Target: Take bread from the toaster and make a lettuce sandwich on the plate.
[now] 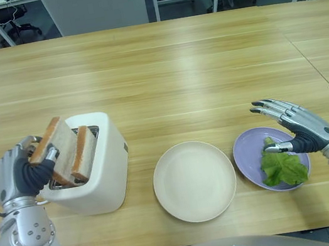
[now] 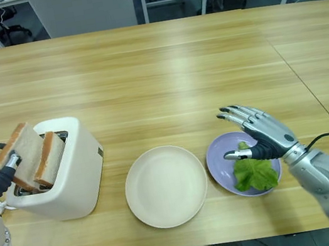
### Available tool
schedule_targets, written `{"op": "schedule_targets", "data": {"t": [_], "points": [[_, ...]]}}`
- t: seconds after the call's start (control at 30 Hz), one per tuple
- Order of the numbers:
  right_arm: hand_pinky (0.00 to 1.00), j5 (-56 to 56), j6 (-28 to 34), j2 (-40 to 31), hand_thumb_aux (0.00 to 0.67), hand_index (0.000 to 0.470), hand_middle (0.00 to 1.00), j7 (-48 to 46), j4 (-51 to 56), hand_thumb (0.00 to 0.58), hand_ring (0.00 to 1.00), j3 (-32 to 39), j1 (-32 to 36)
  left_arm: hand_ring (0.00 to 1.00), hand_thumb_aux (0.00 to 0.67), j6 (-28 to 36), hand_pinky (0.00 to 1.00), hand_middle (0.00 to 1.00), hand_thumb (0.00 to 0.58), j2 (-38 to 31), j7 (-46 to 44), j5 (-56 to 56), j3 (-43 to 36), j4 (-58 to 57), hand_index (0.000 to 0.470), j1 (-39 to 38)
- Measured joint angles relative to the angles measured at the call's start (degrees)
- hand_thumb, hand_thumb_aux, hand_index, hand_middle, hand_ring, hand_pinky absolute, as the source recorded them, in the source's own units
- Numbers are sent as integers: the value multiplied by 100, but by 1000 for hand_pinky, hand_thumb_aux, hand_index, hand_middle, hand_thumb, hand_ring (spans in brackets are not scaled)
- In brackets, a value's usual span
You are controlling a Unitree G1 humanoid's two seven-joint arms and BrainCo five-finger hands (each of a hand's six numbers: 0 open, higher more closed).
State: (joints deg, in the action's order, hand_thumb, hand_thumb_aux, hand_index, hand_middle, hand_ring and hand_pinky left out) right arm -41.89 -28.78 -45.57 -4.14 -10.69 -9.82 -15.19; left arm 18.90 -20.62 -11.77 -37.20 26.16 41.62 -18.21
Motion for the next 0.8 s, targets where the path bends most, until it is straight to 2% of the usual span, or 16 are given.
{"op": "schedule_targets", "data": {"t": [0.17, 0.4, 0.43, 0.47, 0.5, 0.53, 0.67, 0.73, 0.8], "points": [[0, -1158, -391, -682, 0, 0, 0, 1290, 1514, 0, 0, 405, 403, 1000, 670, -117, 1000, 1000, 580, -184, -2, 170, 169, 185, 460, 185], [0, -1942, -817, -1216, 0, 0, 0, 2679, 3140, 0, 0, 1360, 963, 1000, 670, -116, 1000, 1000, 580, -556, -337, 442, 254, 703, 460, 609], [0, -2024, -857, -1232, 79, 54, 0, 2845, 3310, 128, 0, 1502, 1056, 1000, 670, -75, 1000, 1000, 580, -607, -415, 513, 252, 795, 460, 729], [0, -2080, -901, -1246, 139, 96, 0, 3028, 3490, 216, 0, 1664, 1149, 1000, 670, -21, 1000, 1000, 580, -658, -513, 594, 239, 927, 460, 880], [0, -2162, -930, -1255, 139, 96, 0, 3167, 3644, 216, 0, 1810, 1225, 1000, 670, 46, 1000, 1000, 580, -697, -590, 663, 231, 1072, 460, 1012], [0, -2240, -944, -1257, 352, 242, 0, 3294, 3777, 449, 0, 1931, 1282, 1000, 670, 128, 1000, 1000, 580, -733, -683, 723, 191, 1197, 460, 1138], [0, -2444, -941, -1262, 418, 287, 0, 3736, 4268, 498, 0, 2396, 1542, 1000, 670, 527, 1000, 1000, 580, -822, -1056, 946, -116, 1573, 460, 1604], [0, -2506, -932, -1261, 413, 283, 0, 3914, 4480, 494, 0, 2620, 1648, 1000, 670, 714, 1000, 1000, 580, -822, -1208, 1027, -349, 1717, 460, 1775], [0, -2551, -921, -1261, 452, 310, 0, 4079, 4640, 519, 0, 2830, 1763, 1000, 670, 854, 1000, 1000, 580, -806, -1328, 1105, -570, 1782, 460, 1931]]}}
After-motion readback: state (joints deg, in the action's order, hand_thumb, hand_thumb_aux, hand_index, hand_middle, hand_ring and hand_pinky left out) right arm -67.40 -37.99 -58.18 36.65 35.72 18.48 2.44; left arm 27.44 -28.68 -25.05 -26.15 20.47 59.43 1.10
